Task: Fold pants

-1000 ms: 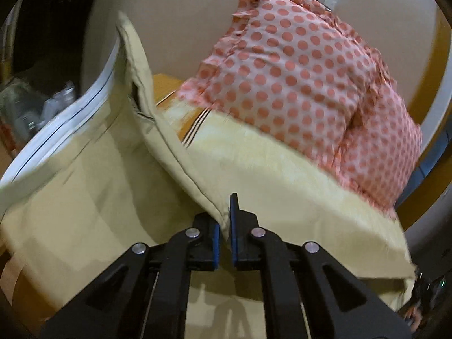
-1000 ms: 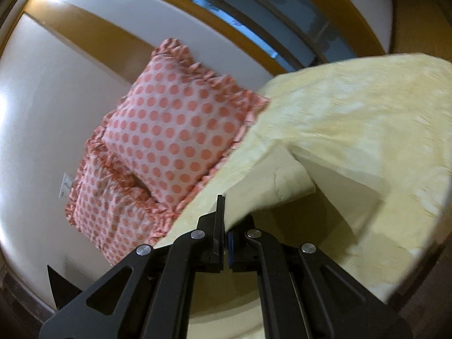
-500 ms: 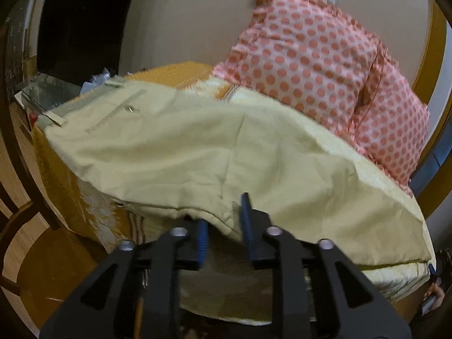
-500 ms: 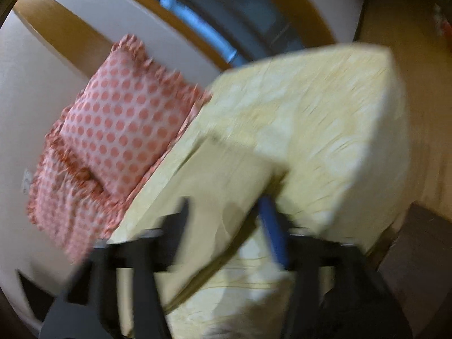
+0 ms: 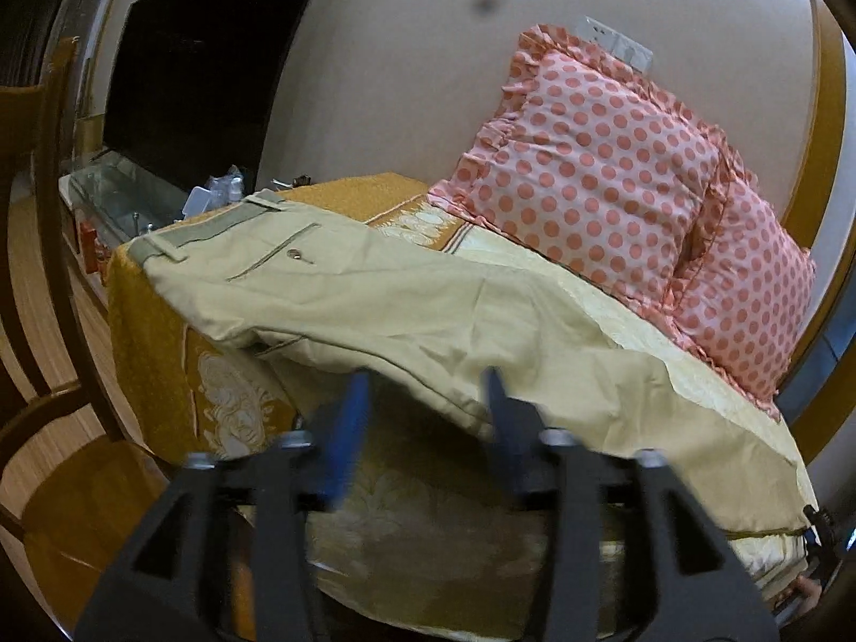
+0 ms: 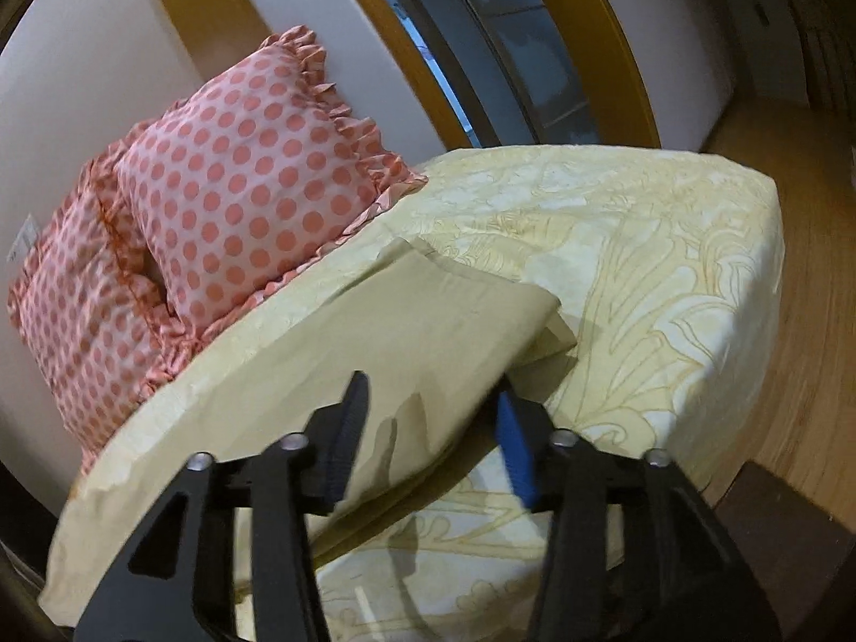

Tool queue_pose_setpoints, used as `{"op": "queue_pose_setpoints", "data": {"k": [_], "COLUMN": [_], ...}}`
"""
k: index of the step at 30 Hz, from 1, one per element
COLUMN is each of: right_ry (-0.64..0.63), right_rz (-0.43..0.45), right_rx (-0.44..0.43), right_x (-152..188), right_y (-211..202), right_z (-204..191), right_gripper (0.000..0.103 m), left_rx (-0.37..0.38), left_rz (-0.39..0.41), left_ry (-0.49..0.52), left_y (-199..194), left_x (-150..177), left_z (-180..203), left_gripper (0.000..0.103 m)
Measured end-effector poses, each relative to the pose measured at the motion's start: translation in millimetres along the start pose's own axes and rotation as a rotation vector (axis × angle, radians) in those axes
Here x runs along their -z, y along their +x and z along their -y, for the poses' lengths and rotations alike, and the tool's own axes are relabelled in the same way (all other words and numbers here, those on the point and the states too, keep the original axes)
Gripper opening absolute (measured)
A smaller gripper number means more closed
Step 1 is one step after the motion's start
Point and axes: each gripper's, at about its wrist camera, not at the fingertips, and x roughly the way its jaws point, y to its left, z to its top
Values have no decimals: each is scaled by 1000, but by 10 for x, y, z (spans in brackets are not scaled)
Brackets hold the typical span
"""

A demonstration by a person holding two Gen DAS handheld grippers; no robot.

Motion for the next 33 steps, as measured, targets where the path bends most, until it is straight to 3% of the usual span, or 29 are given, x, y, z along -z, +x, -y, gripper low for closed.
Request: {"op": "queue_pose_setpoints", "data": {"k": [1, 4, 5, 6, 9, 10, 12, 17, 21, 23, 25, 27, 29, 31, 33], "right_ry": [-12, -61, -91, -115, -49, -42, -70, -226, -408, -572, -788, -876, -856, -773, -680], "right_rz": [-3, -11, -14, -18, -25, -13, 18, 40, -96, -254, -462, -563, -553, -501, -473], "right_rx": [-3, 4, -1, -2, -39, -47, -76, -385, -673, -789, -816, -838, -882, -895, -890], "right_x": [-1, 0, 10, 27, -22, -54, -139, -257, 224, 804, 1447, 1785, 1840, 1671, 1479], "right_y": [10, 47, 74, 107, 120, 96, 26, -214, -285, -262, -217, -238, -328, -354, -308], "right_z": [-12, -87, -126, -147, -103, -132, -301, -1488, -2679, -3303, -3709, -3803, -3741, -3620, -3471], "right_gripper": [46, 43, 35, 8, 4, 4, 3, 3, 3, 5, 9, 12, 30, 78, 85], "left_rx": [-5, -6, 0, 12, 15, 13, -5, -28, -31, -32, -49, -72, -100, -106, -97], "left_rz": [13, 36, 81, 136, 271, 281, 219, 6, -8, 14, 35, 48, 53, 39, 22], "left_ry": [12, 78, 70, 52, 37, 46, 63, -30, -87, -95, -99, -108, -130, -162, -206], "left_y": [-16, -67, -137, -223, -378, -359, -128, 449, 526, 444, 363, 310, 296, 333, 404], "left_x": [26, 120, 118, 87, -41, -93, -215, -256, -169, -159, -173, -197, -210, -225, -244], "left_z": [2, 7, -12, -31, -58, -60, -93, -323, -413, -461, -548, -663, -812, -932, -1057], "left_gripper": [76, 74, 74, 74, 81, 86, 86, 85, 84, 85, 86, 86, 86, 85, 85]}}
